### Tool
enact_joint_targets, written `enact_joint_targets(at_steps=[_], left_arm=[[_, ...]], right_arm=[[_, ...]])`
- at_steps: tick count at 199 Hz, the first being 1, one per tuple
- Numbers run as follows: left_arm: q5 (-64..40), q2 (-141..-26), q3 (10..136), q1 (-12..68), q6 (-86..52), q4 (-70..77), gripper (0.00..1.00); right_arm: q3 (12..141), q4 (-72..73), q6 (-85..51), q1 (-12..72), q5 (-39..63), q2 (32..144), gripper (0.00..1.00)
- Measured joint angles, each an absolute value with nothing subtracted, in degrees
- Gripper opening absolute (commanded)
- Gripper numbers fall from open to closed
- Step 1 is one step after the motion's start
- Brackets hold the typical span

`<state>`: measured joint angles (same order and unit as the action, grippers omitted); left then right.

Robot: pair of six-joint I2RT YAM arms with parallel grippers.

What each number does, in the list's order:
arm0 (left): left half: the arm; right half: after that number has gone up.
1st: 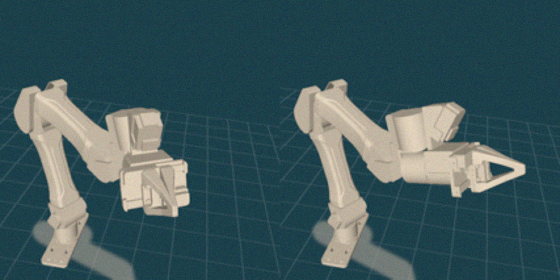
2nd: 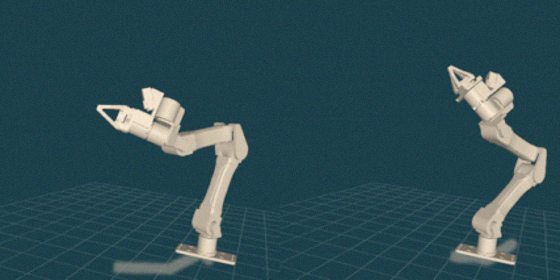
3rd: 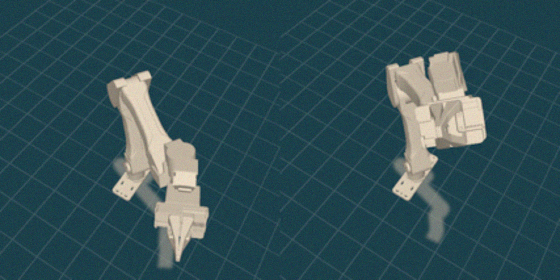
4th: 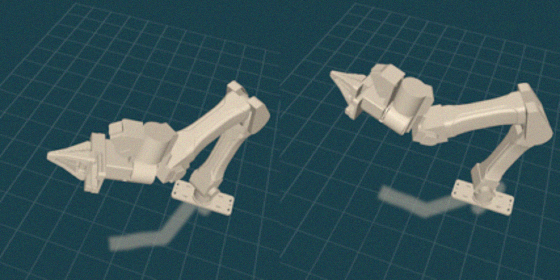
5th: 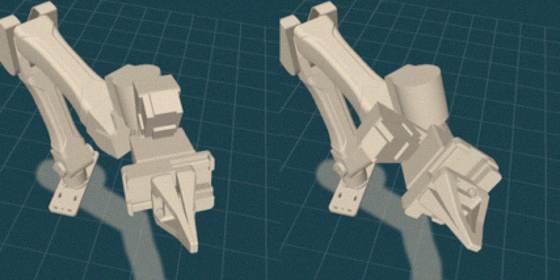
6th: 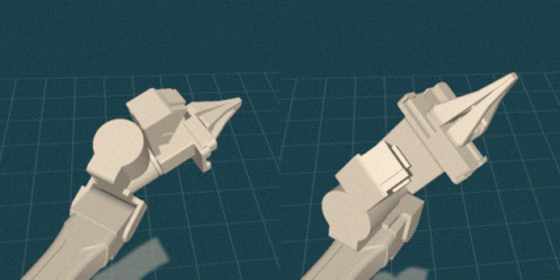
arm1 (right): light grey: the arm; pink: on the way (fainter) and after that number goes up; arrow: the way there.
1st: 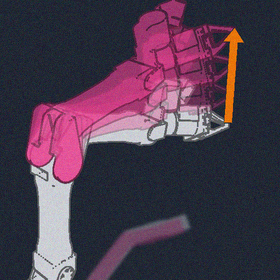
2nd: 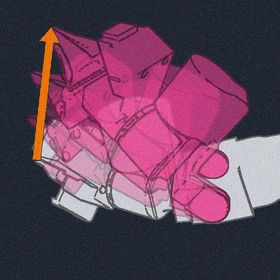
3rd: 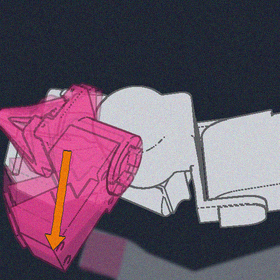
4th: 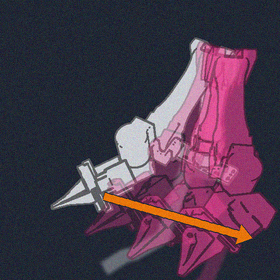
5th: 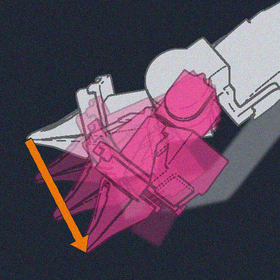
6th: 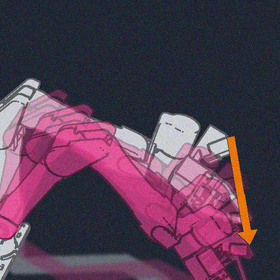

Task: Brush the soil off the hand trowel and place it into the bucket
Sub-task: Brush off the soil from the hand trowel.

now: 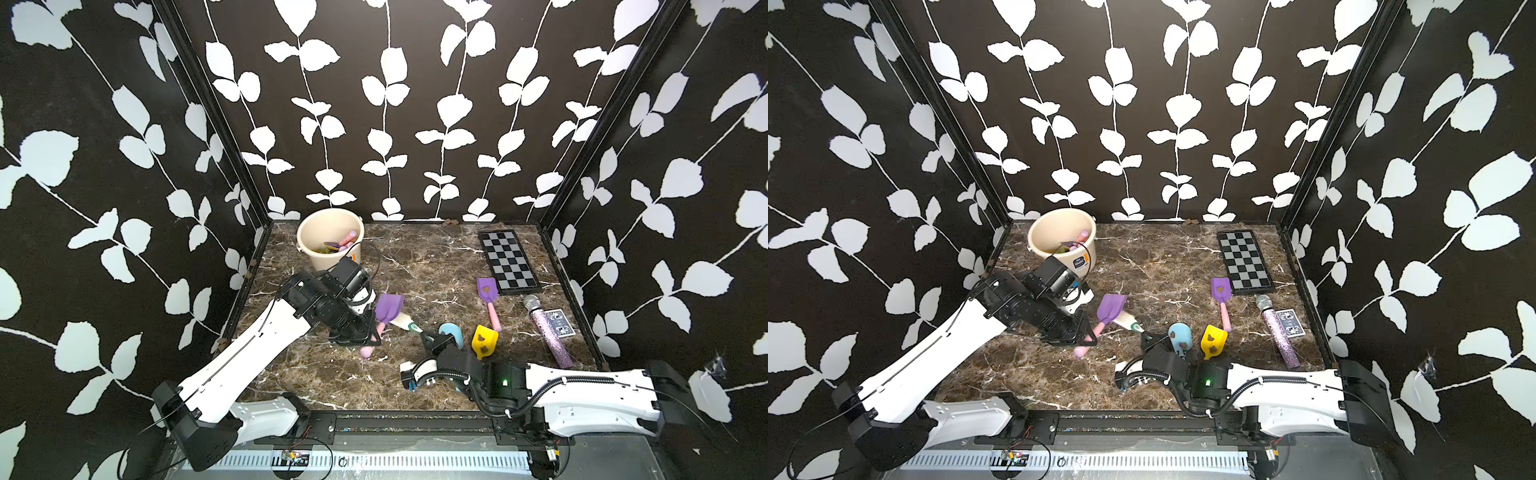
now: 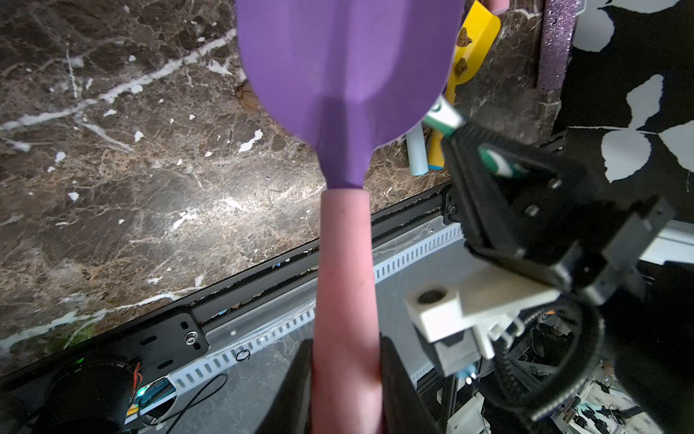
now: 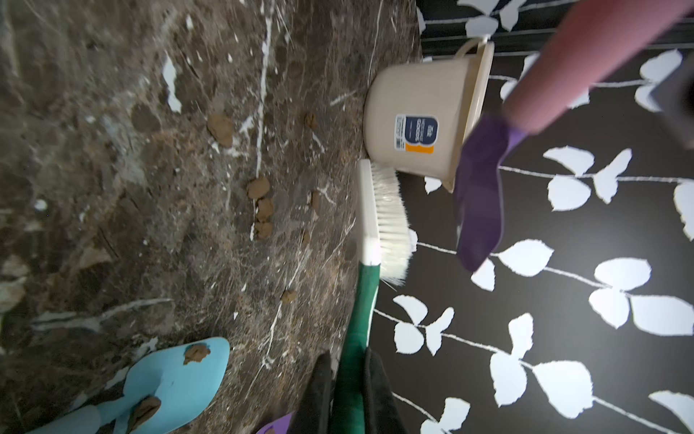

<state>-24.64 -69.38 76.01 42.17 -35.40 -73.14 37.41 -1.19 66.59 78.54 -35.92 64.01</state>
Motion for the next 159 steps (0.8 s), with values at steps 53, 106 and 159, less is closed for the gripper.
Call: enact_joint_targets(at_steps=[53,106,159], left_arm=[[-26.2,-68.4,72.0,41.9,-37.1,-69.0,0.0],[-26.8,-66.7,71.5,41.9,-37.6,-68.7,0.0],[-21.2,-66.6,71.4,41.9,-33.6,-69.7,0.0]], right_arm=[[39.7,0.6,72.5,77.8,-35.1,65.9,0.0],[37.9,1.8,71.1,70.3,-35.3,61.7,0.0],[40.9,-9.6,48.8,63.6,-30.5,58.8,0.0]])
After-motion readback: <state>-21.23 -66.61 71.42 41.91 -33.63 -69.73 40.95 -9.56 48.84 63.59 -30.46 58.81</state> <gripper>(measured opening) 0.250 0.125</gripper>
